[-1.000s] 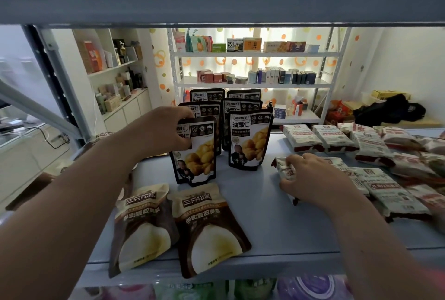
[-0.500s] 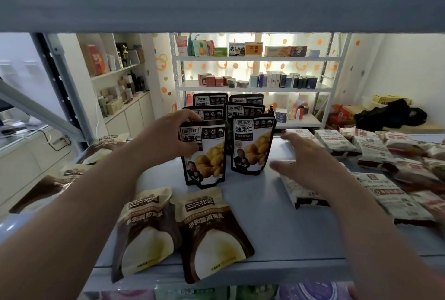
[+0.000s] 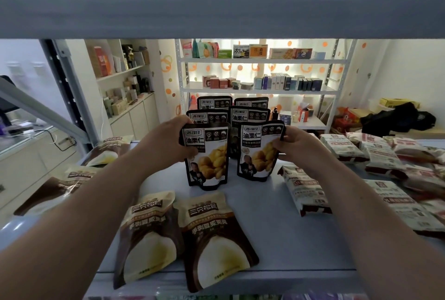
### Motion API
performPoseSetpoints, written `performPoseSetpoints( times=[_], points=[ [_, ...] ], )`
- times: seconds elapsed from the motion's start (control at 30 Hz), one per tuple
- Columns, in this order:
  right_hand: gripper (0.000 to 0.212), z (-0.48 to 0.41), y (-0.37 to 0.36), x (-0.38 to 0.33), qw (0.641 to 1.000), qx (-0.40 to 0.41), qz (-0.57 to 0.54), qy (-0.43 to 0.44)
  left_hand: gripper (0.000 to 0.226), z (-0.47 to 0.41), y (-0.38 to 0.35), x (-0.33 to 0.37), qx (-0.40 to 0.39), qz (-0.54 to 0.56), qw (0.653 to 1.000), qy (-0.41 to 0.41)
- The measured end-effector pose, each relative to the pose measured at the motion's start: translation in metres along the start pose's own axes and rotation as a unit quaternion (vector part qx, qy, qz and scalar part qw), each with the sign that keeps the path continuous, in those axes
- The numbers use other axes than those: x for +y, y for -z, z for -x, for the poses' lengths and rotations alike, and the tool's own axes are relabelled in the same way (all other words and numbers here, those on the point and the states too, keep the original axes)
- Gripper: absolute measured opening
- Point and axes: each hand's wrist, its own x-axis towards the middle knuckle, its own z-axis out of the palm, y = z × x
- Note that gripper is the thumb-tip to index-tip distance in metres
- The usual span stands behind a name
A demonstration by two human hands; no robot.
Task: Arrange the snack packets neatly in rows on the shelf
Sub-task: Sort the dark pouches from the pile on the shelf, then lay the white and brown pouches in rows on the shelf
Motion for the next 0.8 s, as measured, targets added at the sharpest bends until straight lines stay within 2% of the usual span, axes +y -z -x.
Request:
performPoseSetpoints(
  times=[0.17,0.37,0.43,0.53,0.63,0.7,0.73,0.8],
  points=[
    [0.025,-0.001,0.003,0.000,0.999,-0.006,0.032,0.004,0.045,-0.006,-0.002,0.000,-0.003,-0.010,1.000,0.007],
    [0.024,0.001,0.000,0.001,1.000,0.005,0.014,0.009,0.047,-0.009,-0.008,0.001,0.000,-0.009,1.000,-0.003],
    [0.023,0.002,-0.001,0.000,0.999,0.008,0.039,0.004,0.055,-0.007,-0.009,0.002,-0.003,0.010,1.000,-0.003],
    [0.029,0.008,-0.001,-0.003,0.993,0.046,0.104,0.011,0.079,0.003,-0.005,0.007,0.006,0.053,0.999,0.005],
    [0.047,0.030,-0.007,-0.001,0.961,0.165,0.209,0.076,0.086,0.029,0.004,0.007,0.059,0.052,0.997,0.013],
    [0.044,0.050,-0.016,0.001,0.932,0.225,0.231,0.163,0.079,0.057,0.008,0.004,0.074,0.004,0.997,0.009],
    [0.039,0.061,-0.022,0.001,0.922,0.226,0.236,0.207,0.073,0.073,0.010,0.003,0.068,-0.020,0.997,0.007],
    [0.026,0.080,-0.036,-0.003,0.918,0.152,0.250,0.267,0.064,0.105,0.014,0.002,0.031,-0.061,0.998,0.010]
  ],
)
